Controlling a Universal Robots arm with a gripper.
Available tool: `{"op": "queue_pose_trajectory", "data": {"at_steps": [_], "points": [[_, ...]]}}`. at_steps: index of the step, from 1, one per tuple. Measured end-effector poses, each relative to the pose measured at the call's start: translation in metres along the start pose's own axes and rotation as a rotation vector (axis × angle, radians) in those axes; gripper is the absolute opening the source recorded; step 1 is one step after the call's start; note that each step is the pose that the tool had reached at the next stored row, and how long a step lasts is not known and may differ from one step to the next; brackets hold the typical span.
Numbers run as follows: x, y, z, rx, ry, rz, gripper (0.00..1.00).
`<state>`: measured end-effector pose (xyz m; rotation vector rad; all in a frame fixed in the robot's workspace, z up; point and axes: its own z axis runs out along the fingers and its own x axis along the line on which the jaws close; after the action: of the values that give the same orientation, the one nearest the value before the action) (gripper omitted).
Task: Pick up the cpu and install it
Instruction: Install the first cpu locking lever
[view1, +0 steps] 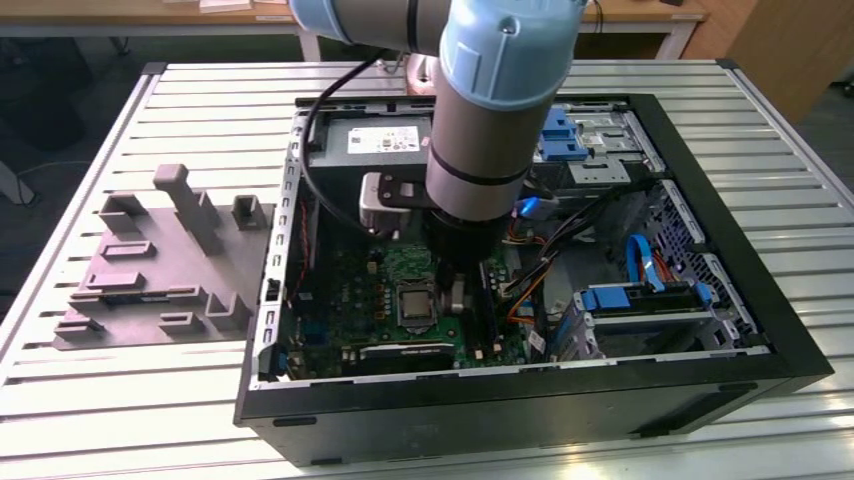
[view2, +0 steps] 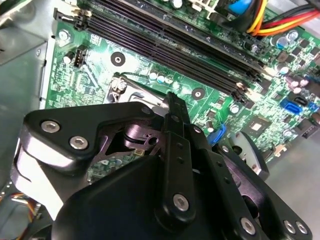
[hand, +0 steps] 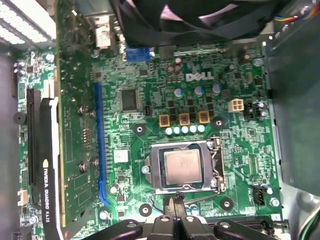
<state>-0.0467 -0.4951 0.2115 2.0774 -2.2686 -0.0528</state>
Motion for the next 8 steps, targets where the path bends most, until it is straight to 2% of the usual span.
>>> {"op": "queue_pose_trajectory", "data": {"at_steps": [3, 8], "points": [[0.0003, 0.0002, 0.0026, 0.0014, 0.002, -0.029, 0.11], [0.0022, 0.0018, 0.0056, 0.0019, 0.0032, -0.049, 0.11]]}}
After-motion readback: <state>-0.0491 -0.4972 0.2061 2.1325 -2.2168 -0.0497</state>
